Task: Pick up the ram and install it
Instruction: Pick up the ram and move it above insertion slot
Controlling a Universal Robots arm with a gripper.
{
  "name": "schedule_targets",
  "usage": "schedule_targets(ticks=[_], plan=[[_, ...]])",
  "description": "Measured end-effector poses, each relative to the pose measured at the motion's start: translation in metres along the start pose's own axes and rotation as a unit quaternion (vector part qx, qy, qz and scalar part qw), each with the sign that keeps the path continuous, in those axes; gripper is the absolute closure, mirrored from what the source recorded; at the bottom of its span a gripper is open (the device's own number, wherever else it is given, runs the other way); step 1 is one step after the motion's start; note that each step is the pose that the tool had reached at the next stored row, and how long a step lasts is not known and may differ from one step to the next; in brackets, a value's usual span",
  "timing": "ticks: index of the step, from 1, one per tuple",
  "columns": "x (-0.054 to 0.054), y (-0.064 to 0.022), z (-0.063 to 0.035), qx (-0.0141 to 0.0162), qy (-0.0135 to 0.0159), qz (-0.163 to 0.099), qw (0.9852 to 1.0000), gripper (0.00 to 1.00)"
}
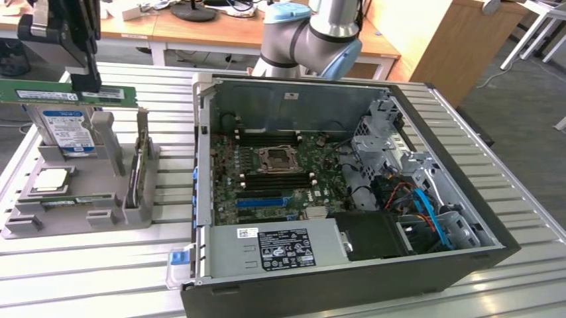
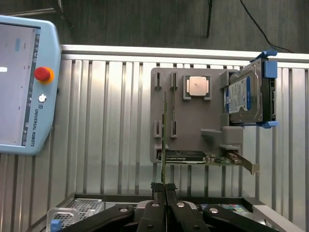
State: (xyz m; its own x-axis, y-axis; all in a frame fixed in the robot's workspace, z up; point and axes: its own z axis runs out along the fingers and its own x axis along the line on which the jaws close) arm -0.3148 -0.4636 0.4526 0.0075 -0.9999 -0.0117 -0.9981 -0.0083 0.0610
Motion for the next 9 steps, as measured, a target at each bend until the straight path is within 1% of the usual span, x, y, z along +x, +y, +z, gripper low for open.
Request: schedule_targets(ticks=[9], plan=[[0.0001,-0.0098,-0.0006,0.0,0.0,0.0,1.0,0.88]])
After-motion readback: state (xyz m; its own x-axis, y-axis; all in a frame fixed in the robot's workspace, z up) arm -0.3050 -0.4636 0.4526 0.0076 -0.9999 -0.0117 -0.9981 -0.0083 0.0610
